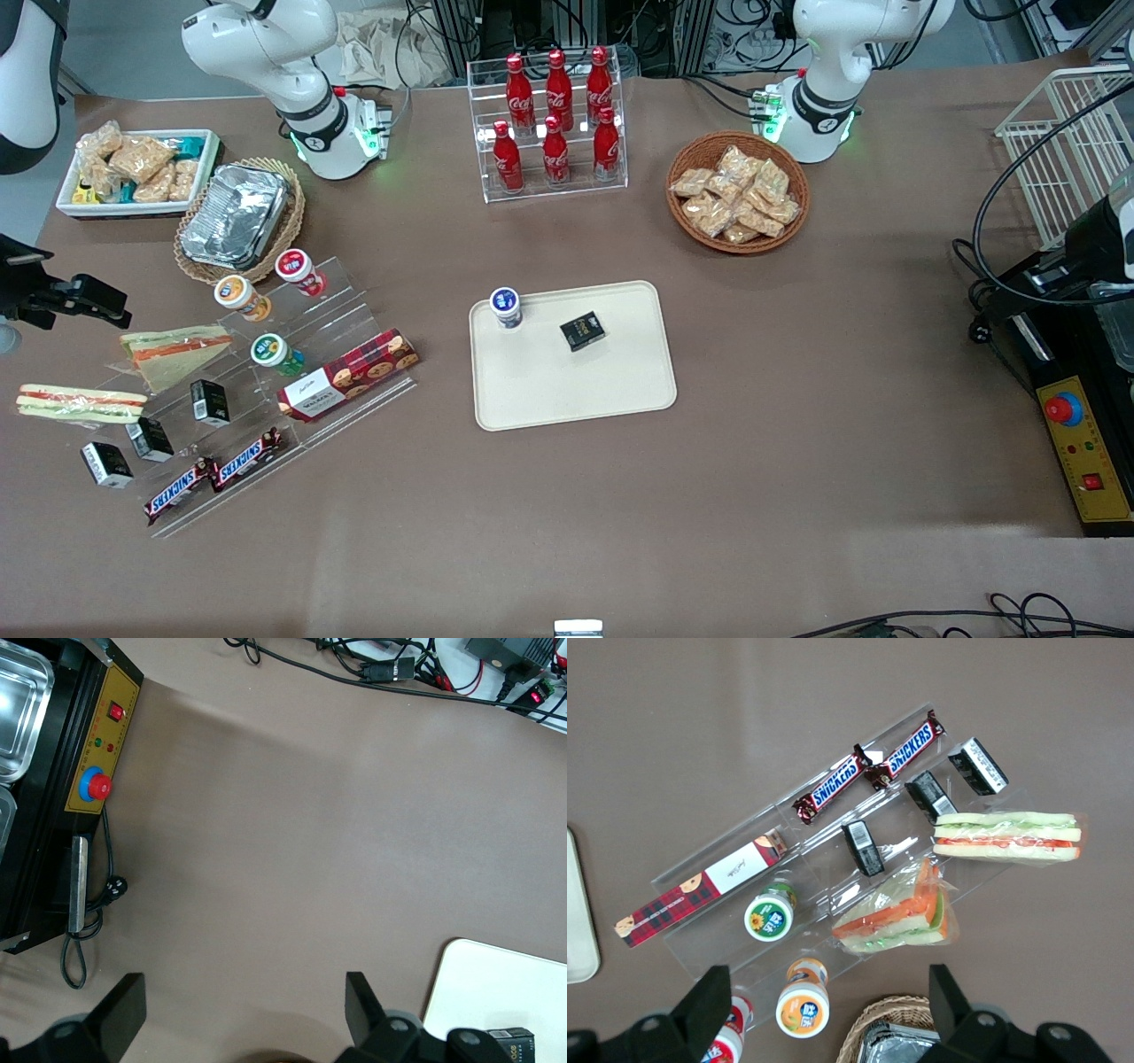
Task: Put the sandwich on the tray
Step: 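Move the right gripper toward the wrapped sandwiches on the acrylic rack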
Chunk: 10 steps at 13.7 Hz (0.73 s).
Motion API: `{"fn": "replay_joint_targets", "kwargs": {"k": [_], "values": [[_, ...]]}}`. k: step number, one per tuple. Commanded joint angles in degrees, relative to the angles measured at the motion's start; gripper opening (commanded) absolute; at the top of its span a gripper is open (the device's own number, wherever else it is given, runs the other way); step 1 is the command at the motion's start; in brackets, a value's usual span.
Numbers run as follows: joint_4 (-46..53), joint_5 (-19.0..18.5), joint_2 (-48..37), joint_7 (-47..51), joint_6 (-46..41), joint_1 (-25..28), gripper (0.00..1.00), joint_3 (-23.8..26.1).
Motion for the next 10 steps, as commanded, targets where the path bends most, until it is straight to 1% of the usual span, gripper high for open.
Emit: {"fn": "replay_joint_targets", "kwargs": {"k": [1, 3, 6, 10], "values": [[0.22, -0.42, 0.19, -1.42, -0.23, -2.10, 0.99, -0.34], [0.39, -0.59, 0.62, -9.73, 0.29, -3.42, 0.99, -0.51], [0.66, -0.24, 2.64, -21.08, 0.64, -8.07, 0.99, -0.43], [1.10, -0.06, 5.89, -41.37, 5.03, -12.55, 0.99, -0.43]]}}
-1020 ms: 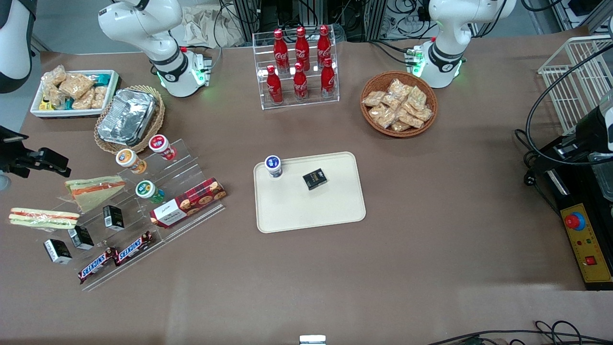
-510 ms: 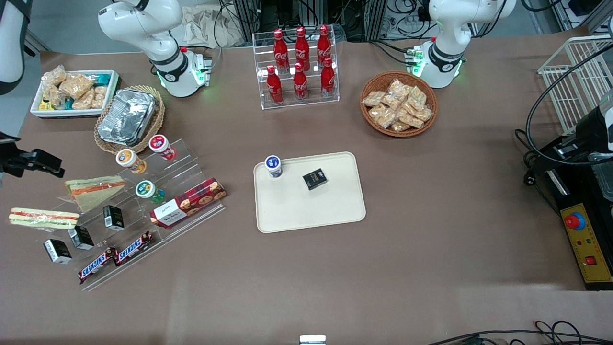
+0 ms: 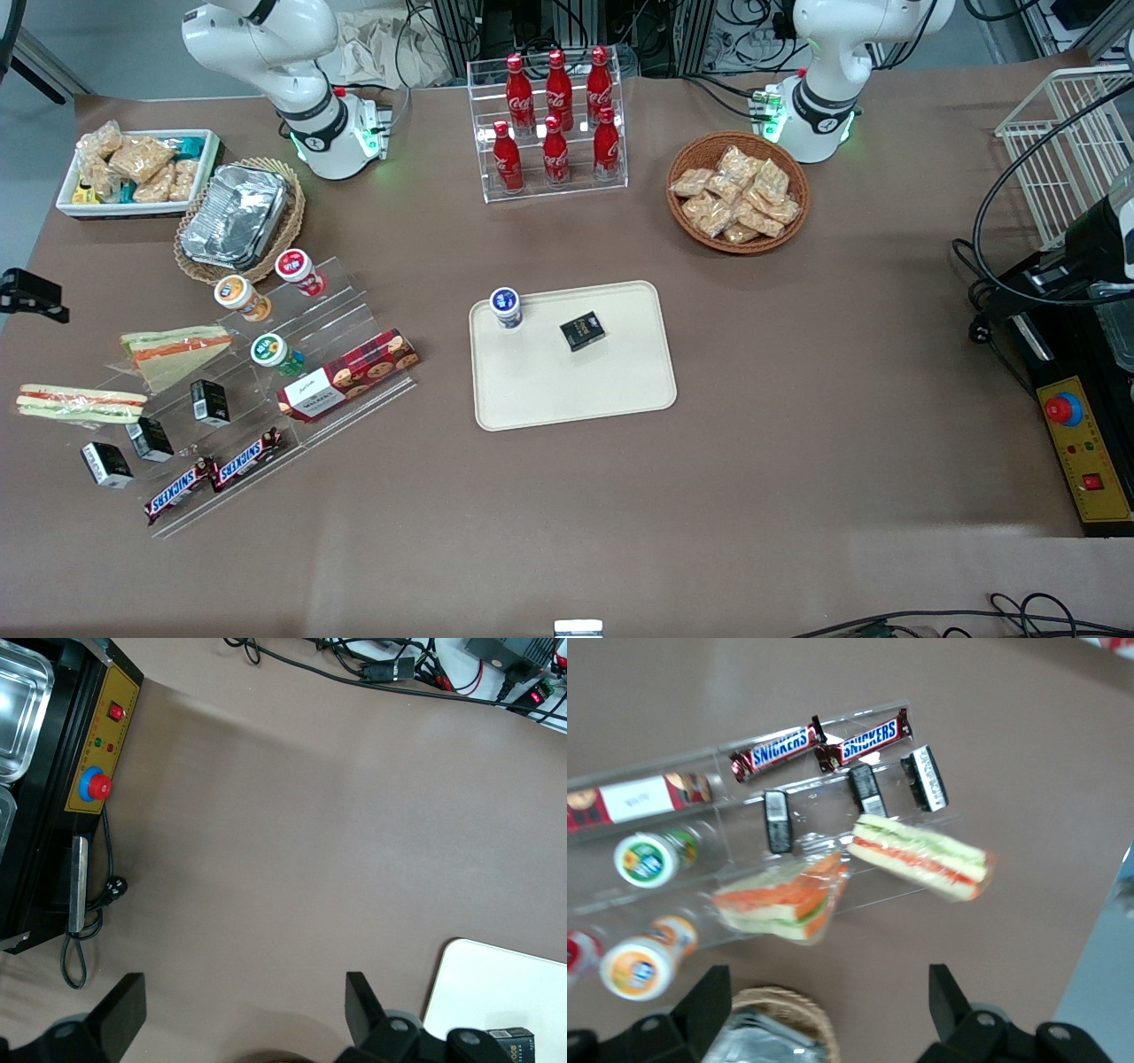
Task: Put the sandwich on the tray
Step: 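Move the right gripper toward the wrapped sandwiches on the acrylic rack, then lower the right gripper onto the plastic-wrapped sandwich and close on it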
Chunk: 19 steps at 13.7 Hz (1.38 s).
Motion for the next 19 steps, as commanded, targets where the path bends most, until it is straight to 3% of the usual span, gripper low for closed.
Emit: {"fn": "replay_joint_targets", "kwargs": {"k": [1, 6, 11, 14, 16, 19], "values": [[1.22, 0.63, 3.13, -13.25, 1.84, -3.52, 0.99, 0.29], [1.22, 2.84, 7.18, -37.33, 5.35, -7.05, 0.99, 0.37], [2.10, 4.24, 11.92, -52.29, 8.94, -7.06, 0.99, 0.37], [3.15, 4.94, 15.17, -57.23, 11.86, -7.06, 0.99, 0.64], [4.11, 8.10, 17.54, -60.56, 12.21, -8.10, 0.99, 0.64], [7.20, 9.60, 21.68, -63.39, 12.22, -9.43, 0.99, 0.72]]}}
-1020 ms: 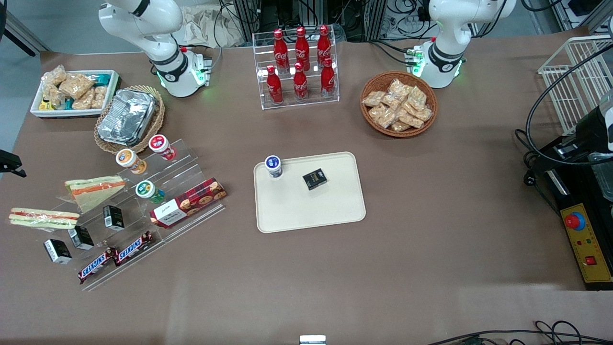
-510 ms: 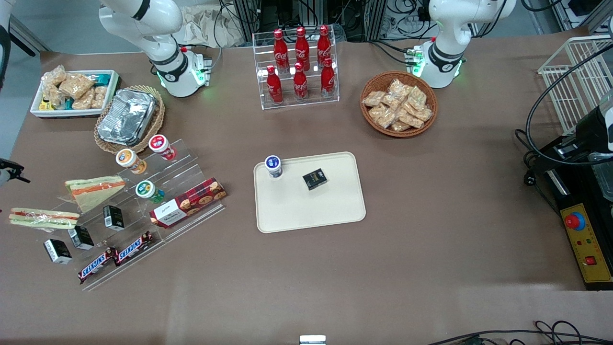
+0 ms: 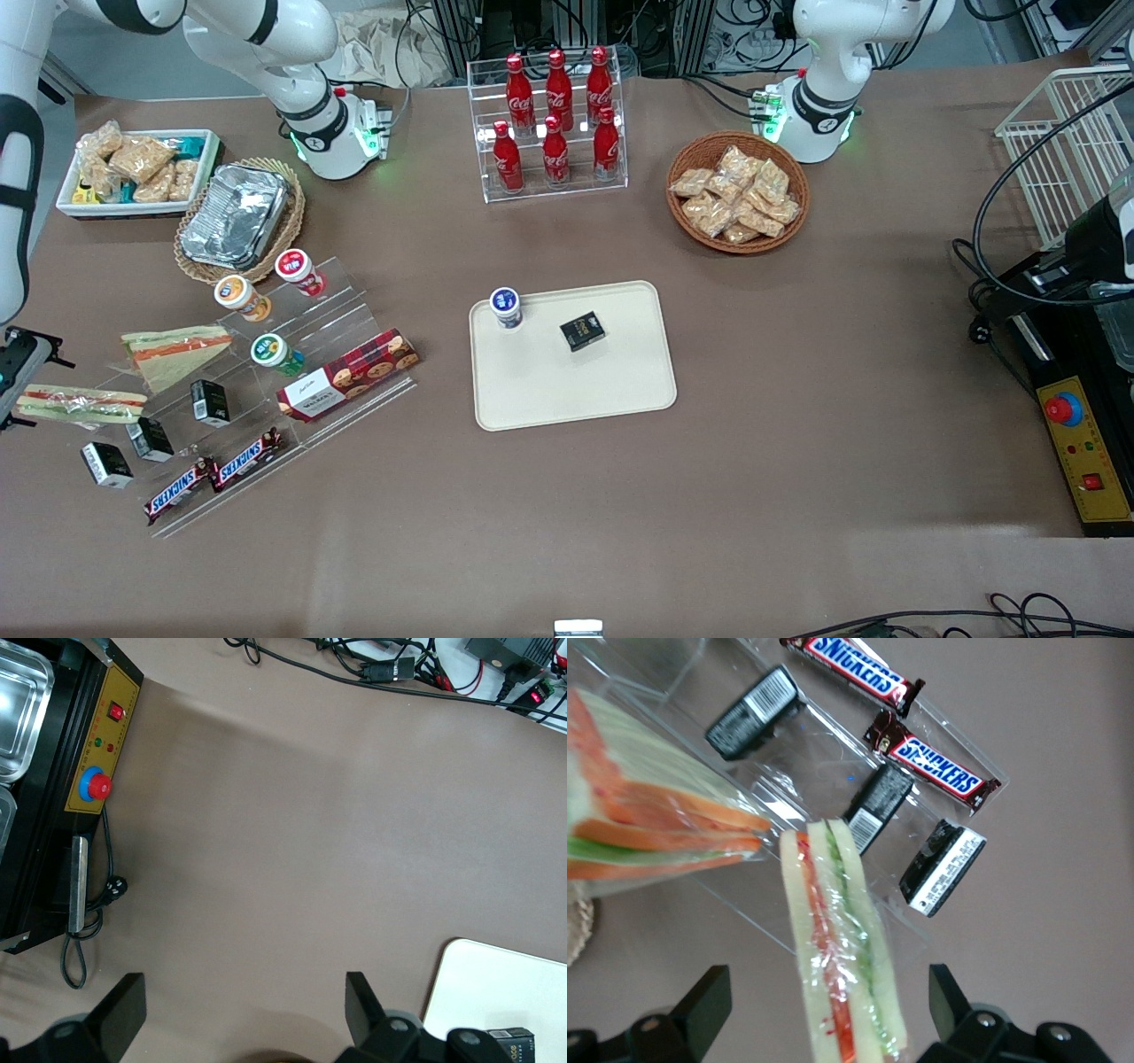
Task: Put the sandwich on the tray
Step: 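Lower the right gripper onto the plastic-wrapped sandwich and close on it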
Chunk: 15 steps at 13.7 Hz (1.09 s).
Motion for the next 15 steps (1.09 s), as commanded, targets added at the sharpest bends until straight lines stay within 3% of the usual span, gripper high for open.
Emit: {"fn": "replay_joint_targets", "kwargs": {"k": [1, 3, 5, 8, 9, 11, 12, 13, 15], "values": [[4.12, 2.47, 3.85, -2.90, -0.75, -1.69, 0.99, 0.23], [3.86, 3.08, 4.47, -2.82, -0.84, -1.96, 0.99, 0.23], [3.85, 6.16, 6.22, -2.90, -1.02, -4.15, 0.99, 0.23], [3.59, 6.08, 7.37, -2.82, -1.02, -4.07, 0.94, 0.23], [3.50, 5.82, 7.80, -2.90, -1.11, -4.07, 0.82, 0.23], [3.24, 5.81, 8.42, -2.90, -1.81, -4.07, 0.39, 0.23], [3.24, 5.81, 8.34, -2.64, -1.72, -3.81, 0.11, 0.23], [3.24, 5.81, 8.16, -1.94, -1.72, -3.63, 0.00, 0.23], [3.59, 6.08, 7.64, -2.46, -1.37, -3.63, 0.00, 0.23]]}}
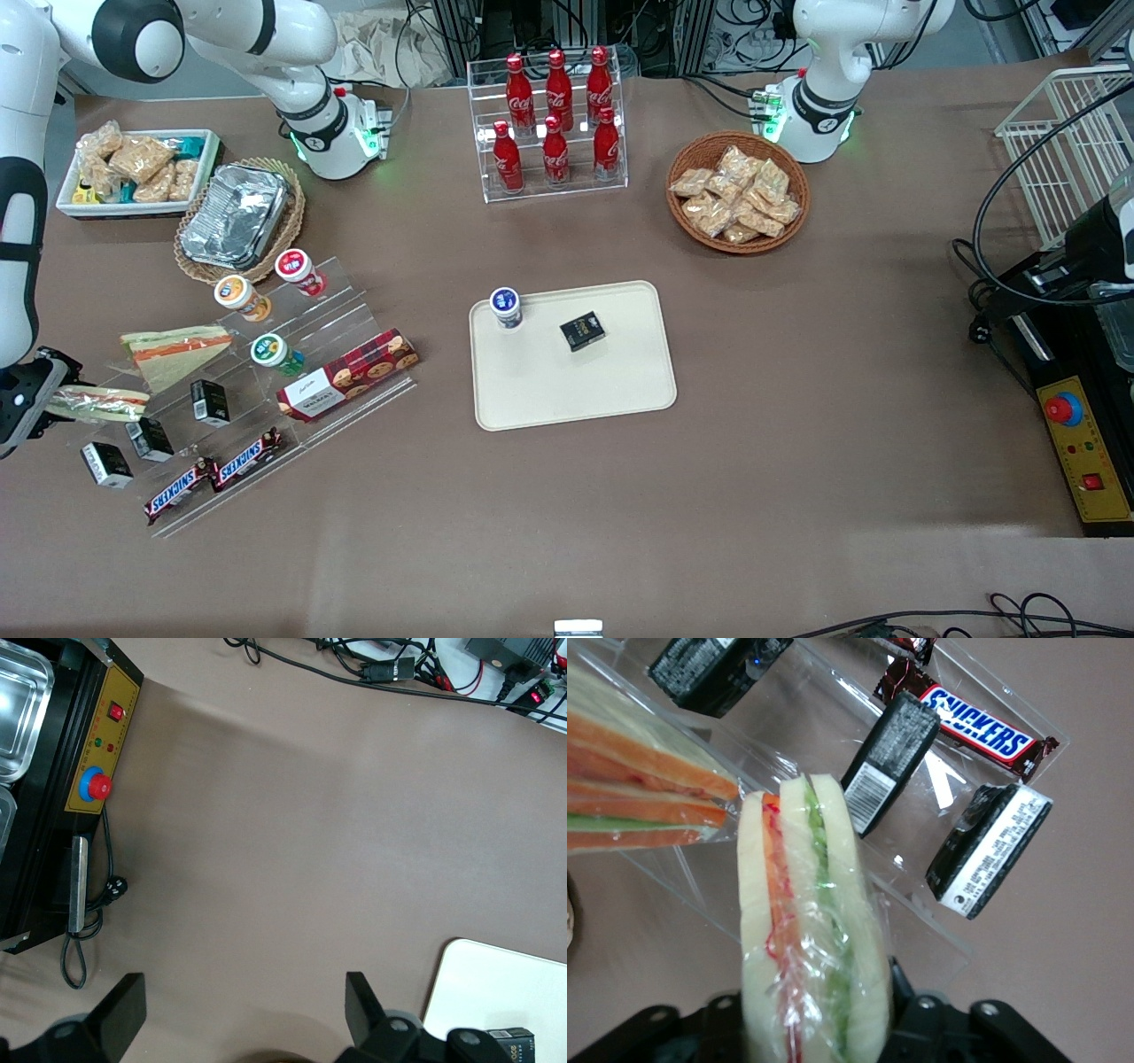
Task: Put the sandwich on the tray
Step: 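Lower the right gripper onto the plastic-wrapped sandwich and close on it, then lift the held sandwich and carry it over the cream tray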
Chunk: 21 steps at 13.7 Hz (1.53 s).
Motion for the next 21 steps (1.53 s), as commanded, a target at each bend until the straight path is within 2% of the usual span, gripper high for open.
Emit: {"fn": "replay_joint_targets", "kwargs": {"k": [1, 5, 7, 9, 12, 15, 17, 21], "values": [[1.75, 1.51, -0.03, -0.29, -0.98, 0.00, 0.00, -0.07], [1.93, 1.68, -5.29, -0.99, -1.51, 0.88, 0.00, 0.28], [1.84, 1.33, -10.21, -1.34, -2.03, 3.76, 0.00, 1.51], [1.84, 1.68, -12.68, -1.87, -6.94, 7.72, 0.00, 1.60], [1.93, 1.24, -14.79, -0.82, -10.54, 17.80, 0.00, 1.51], [1.75, 1.77, -14.89, 9.51, -12.93, 27.39, 0.00, 1.60], [2.01, 0.89, -13.23, 13.41, -12.23, 36.26, 0.00, 1.42], [2.10, 1.06, -8.22, 24.73, -5.57, 48.49, 0.00, 1.51]]}}
